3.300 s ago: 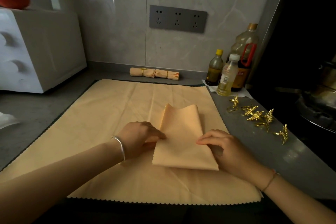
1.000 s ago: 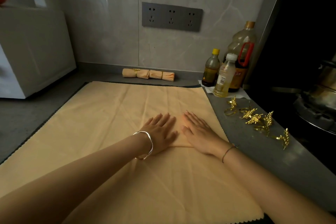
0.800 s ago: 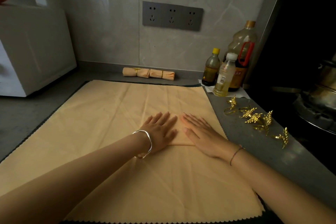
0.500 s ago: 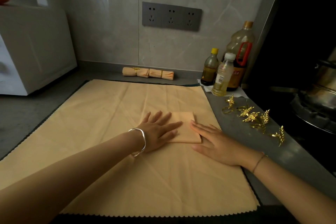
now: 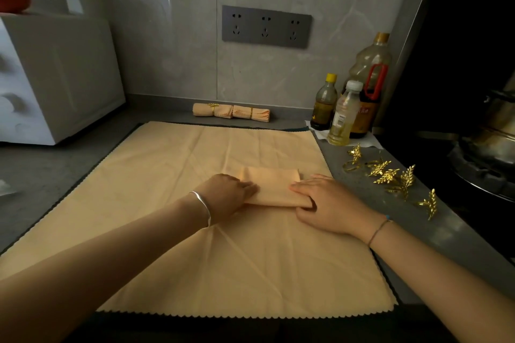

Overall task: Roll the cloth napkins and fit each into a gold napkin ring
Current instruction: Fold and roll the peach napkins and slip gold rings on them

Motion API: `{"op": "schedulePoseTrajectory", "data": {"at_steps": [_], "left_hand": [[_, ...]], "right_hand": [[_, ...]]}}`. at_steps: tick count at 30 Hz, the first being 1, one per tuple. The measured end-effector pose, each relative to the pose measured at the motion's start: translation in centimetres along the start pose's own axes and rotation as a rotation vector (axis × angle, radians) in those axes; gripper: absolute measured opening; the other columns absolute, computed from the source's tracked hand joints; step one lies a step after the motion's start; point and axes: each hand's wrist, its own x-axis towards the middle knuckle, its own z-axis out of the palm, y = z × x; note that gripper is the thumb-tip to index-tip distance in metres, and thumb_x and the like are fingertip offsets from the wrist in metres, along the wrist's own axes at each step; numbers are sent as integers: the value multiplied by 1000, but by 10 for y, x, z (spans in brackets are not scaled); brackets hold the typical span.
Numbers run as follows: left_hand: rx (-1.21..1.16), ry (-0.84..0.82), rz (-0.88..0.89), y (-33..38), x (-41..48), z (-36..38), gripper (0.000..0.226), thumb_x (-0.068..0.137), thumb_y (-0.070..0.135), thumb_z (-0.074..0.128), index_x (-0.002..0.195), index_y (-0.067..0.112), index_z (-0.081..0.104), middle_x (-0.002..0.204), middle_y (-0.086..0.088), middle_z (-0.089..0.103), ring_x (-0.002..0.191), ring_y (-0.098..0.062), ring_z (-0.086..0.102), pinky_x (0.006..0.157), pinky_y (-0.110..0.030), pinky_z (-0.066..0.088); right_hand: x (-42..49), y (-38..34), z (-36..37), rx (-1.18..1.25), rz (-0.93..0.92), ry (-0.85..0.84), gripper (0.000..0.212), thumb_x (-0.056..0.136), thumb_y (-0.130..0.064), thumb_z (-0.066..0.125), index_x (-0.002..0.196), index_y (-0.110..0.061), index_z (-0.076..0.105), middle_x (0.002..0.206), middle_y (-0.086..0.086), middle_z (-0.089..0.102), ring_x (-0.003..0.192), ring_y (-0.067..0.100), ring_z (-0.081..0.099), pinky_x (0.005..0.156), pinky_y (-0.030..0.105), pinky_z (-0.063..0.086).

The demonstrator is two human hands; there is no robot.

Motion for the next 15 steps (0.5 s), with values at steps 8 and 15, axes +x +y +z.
{"op": "schedulePoseTrajectory", "data": {"at_steps": [8, 15], "left_hand": [[5, 378, 136, 4, -26, 3, 43, 90, 25, 34, 122, 18, 63, 105, 0, 70, 96, -16, 67, 77, -21, 53], [-352, 423, 67, -1, -46, 17, 38, 77, 33, 43, 99, 30, 73, 74, 6, 69, 62, -13, 66, 49, -17, 49]], "right_hand": [[-23, 9, 18, 133, -52, 241, 41, 77, -19, 68, 118, -24, 66, 118, -8, 65, 111, 11, 56, 98, 22, 37], [-34, 16, 30, 348, -84, 298, 32, 72, -14, 76, 102, -26, 71, 97, -17, 61, 93, 0, 55, 78, 21, 48]]}}
